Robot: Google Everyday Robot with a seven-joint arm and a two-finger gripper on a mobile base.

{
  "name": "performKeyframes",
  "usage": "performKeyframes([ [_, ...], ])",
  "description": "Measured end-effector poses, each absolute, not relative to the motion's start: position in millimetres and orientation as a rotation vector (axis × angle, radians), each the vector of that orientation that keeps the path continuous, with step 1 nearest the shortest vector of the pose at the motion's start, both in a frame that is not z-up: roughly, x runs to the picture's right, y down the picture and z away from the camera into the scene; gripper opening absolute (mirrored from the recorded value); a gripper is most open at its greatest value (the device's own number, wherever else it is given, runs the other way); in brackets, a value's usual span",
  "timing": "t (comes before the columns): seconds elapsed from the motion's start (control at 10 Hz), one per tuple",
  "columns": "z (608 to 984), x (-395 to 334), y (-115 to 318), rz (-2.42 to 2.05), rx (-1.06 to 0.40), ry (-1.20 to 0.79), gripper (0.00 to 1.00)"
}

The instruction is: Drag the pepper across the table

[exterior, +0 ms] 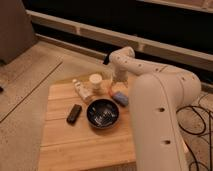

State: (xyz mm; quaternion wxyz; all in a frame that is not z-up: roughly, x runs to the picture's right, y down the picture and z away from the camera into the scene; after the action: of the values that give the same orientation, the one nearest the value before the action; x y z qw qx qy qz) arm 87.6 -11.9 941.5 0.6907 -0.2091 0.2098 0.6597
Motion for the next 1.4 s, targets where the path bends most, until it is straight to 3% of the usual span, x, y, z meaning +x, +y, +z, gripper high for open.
performKeyframes([
  [0.4,968,57,-8,1.391,-0.517,0.454,0.65],
  [0.9,973,47,-19,1.377,-0.510,0.392,0.65],
  [1.4,989,52,-57,1.402,-0.359,0.180,0.65],
])
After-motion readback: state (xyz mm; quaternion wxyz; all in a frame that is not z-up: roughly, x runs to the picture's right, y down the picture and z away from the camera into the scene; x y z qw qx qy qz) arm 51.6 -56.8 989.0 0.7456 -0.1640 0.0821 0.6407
